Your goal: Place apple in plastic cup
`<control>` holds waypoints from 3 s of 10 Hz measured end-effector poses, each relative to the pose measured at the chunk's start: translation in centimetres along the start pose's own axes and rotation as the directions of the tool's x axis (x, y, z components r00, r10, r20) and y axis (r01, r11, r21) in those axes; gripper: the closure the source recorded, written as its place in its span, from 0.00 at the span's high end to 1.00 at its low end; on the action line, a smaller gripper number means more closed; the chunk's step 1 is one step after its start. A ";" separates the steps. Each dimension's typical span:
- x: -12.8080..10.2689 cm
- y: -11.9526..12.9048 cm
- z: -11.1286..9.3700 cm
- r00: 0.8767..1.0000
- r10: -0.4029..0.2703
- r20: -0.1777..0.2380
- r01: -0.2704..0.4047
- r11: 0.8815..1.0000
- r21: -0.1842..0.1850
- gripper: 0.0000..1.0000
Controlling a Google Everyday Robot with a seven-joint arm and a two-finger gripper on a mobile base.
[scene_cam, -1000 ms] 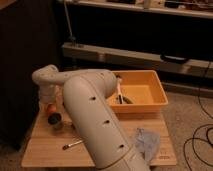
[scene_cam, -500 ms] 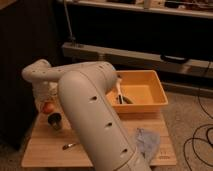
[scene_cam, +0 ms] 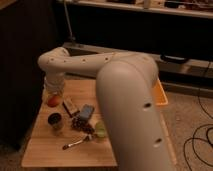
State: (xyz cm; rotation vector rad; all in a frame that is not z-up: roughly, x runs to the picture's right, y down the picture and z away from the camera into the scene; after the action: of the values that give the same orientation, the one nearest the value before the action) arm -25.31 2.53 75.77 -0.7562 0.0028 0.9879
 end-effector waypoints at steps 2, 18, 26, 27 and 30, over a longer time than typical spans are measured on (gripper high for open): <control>1.4 -2.2 -2.6 0.997 0.052 0.061 -0.050 0.998 -0.022 0.00; 14.0 -14.7 -12.7 0.850 0.410 0.330 -0.471 0.873 0.129 0.00; 13.3 -14.0 -12.0 0.855 0.428 0.293 -0.480 0.866 0.138 0.00; 13.4 -13.5 -11.4 0.859 0.455 0.234 -0.496 0.854 0.158 0.00; 14.5 -10.8 -9.2 0.859 0.506 0.082 -0.510 0.832 0.217 0.00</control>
State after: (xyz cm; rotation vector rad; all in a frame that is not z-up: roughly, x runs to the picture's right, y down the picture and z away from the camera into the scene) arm -5.89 4.59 70.31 -0.5339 0.3135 1.4769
